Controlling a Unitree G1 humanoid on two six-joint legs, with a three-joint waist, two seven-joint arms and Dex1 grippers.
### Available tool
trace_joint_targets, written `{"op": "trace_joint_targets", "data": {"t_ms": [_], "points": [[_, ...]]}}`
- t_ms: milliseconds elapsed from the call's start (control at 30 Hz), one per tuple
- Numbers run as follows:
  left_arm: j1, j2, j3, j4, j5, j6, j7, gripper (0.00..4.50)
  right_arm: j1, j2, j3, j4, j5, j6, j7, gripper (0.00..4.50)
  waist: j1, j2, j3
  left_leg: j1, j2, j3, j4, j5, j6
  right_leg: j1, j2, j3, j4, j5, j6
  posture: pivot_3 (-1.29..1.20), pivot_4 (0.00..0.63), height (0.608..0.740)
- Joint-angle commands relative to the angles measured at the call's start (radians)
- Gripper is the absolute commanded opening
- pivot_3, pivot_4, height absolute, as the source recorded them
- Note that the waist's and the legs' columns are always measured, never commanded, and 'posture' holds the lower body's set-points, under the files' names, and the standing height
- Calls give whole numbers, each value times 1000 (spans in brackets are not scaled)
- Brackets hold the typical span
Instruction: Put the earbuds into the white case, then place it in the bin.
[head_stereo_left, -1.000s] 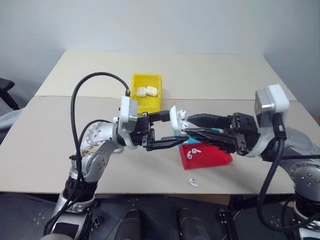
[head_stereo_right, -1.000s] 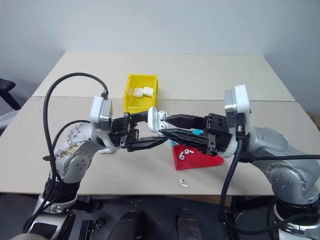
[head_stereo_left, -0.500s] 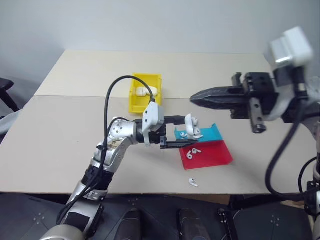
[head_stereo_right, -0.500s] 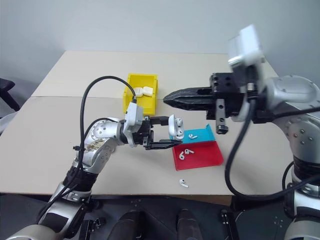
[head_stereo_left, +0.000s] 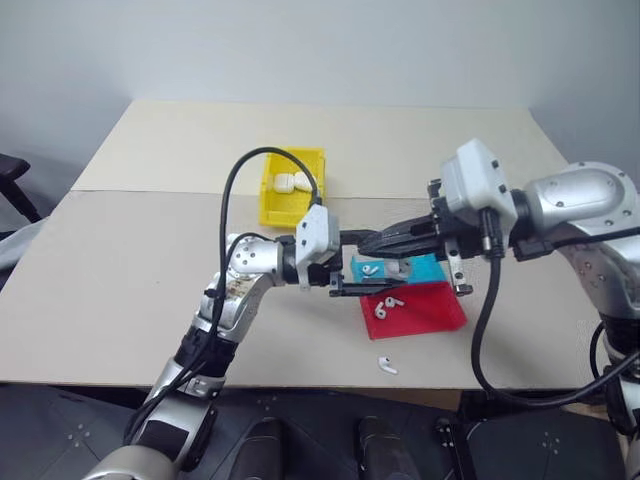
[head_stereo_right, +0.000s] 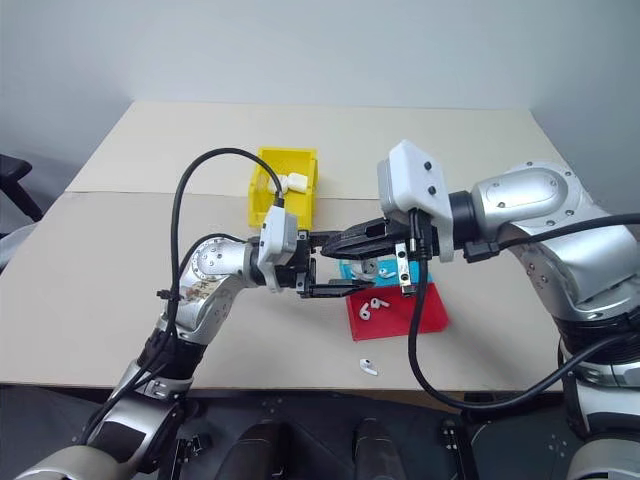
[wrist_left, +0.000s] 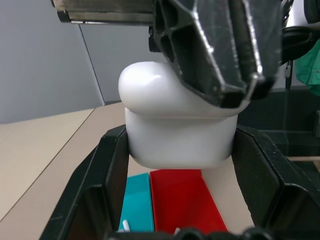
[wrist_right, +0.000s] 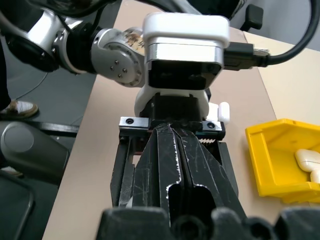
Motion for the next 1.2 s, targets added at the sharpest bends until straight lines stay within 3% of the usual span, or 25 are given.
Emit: {"op": "trace_joint_targets", "data": {"t_ms": [33,233,500,600,733,933,1200], "points": [[9,-2,26,-57,-27,-27,3,2779,31,-36,-13,6,-59,-29,25,18,0,0,0,0,0,0,0,0,0,0,0,0,0,0,0,0,150,740],[33,8,40,-62,-28,-31,3,2779,70,-35,-63,13,-52,-39,31,18,0,0,0,1,0,0,0,0,0,0,0,0,1,0,0,0,150,740],[52,11,81,-88,-13,-35,68,2779,21,61,-296,61,189,37,-52,18,-1,0,0,1,0,0,0,0,0,1,0,0,1,0,0,0,150,740],[32,-17,133,-85,57,-39,245,2779,31,72,-351,82,209,75,-149,18,0,0,0,1,0,0,1,0,0,1,0,0,1,1,0,0,150,740],[-131,-75,224,57,272,53,707,2779,106,103,-411,74,200,111,-301,18,8,-1,0,0,-1,-1,2,0,1,1,-1,0,1,1,1,0,150,740],[-254,-87,252,303,436,49,1017,2779,286,102,-479,-12,219,148,-404,18,10,-1,0,-1,-2,0,0,0,2,1,-3,0,-1,2,2,0,150,740],[-328,-117,236,630,437,-96,1015,2779,337,86,-467,-33,203,171,-469,18,10,-1,0,-1,-3,0,1,0,2,0,-2,0,0,2,2,0,150,740]]}}
